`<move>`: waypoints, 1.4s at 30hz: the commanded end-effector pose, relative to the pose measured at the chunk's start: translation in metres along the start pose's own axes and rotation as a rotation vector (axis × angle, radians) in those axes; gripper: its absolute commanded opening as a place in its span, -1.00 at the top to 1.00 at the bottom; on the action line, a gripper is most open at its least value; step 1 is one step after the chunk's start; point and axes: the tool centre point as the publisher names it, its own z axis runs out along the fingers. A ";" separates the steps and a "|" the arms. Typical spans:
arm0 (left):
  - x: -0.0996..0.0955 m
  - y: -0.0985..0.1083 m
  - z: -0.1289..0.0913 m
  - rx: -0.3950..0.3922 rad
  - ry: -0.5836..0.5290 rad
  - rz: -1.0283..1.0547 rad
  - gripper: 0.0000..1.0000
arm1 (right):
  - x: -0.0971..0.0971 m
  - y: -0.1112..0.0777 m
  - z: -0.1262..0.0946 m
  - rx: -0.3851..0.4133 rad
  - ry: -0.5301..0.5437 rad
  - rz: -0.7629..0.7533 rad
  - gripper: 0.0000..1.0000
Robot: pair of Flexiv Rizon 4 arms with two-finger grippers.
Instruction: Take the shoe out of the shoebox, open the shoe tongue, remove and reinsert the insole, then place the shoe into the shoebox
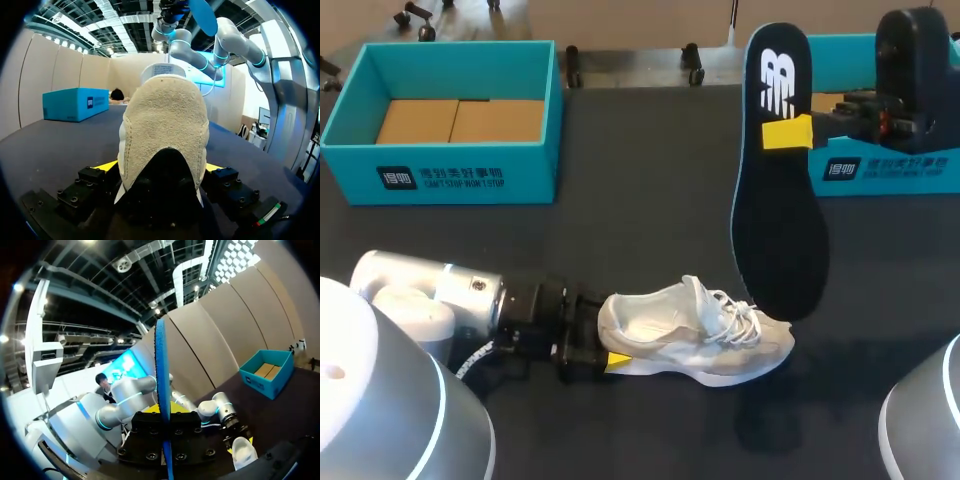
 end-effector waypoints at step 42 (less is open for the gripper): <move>0.013 -0.028 -0.051 -0.808 -0.066 0.051 -1.00 | -0.002 0.001 0.002 0.004 0.000 0.002 1.00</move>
